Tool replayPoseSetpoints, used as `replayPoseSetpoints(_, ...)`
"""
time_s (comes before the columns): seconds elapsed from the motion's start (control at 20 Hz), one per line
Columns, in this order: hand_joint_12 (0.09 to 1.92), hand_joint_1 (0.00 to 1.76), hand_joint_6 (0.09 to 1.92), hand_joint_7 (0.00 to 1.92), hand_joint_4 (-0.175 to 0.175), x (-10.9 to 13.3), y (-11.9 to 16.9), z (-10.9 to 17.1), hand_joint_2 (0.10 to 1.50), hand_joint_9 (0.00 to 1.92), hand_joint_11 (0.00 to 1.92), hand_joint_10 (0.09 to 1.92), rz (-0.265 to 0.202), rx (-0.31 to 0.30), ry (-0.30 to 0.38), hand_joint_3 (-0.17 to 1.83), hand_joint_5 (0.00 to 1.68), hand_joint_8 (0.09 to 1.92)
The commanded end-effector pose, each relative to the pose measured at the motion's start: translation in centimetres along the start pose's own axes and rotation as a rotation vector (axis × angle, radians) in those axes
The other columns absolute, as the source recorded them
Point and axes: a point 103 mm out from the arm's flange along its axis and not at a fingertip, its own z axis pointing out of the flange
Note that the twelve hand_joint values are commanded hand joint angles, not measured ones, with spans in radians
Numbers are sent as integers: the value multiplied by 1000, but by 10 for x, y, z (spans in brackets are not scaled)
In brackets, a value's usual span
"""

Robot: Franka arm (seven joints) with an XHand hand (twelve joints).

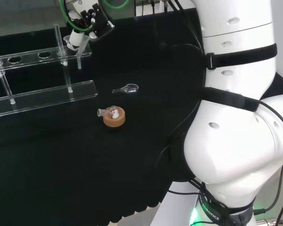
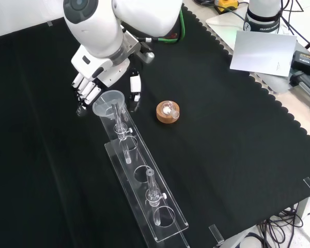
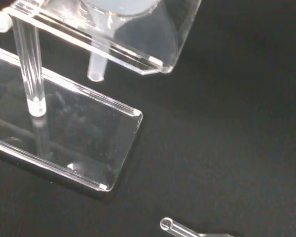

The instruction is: Put the funnel back on the funnel stand.

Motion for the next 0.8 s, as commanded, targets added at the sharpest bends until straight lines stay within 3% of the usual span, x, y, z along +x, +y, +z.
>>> replayPoseSetpoints(0.05, 1477, 498, 87, 4, -45, -1, -19, 0, 667, 201, 181, 799, -9, -27, -1, 210, 209, 637)
replayPoseSetpoints(0.3, 1488, 485, 87, 7, -46, -17, -73, -27, 676, 195, 170, 821, 20, -114, 17, 169, 204, 656)
replayPoseSetpoints(0.8, 1475, 502, 87, 73, -51, -38, -158, -31, 701, 300, 208, 784, 104, -170, 53, 149, 247, 706)
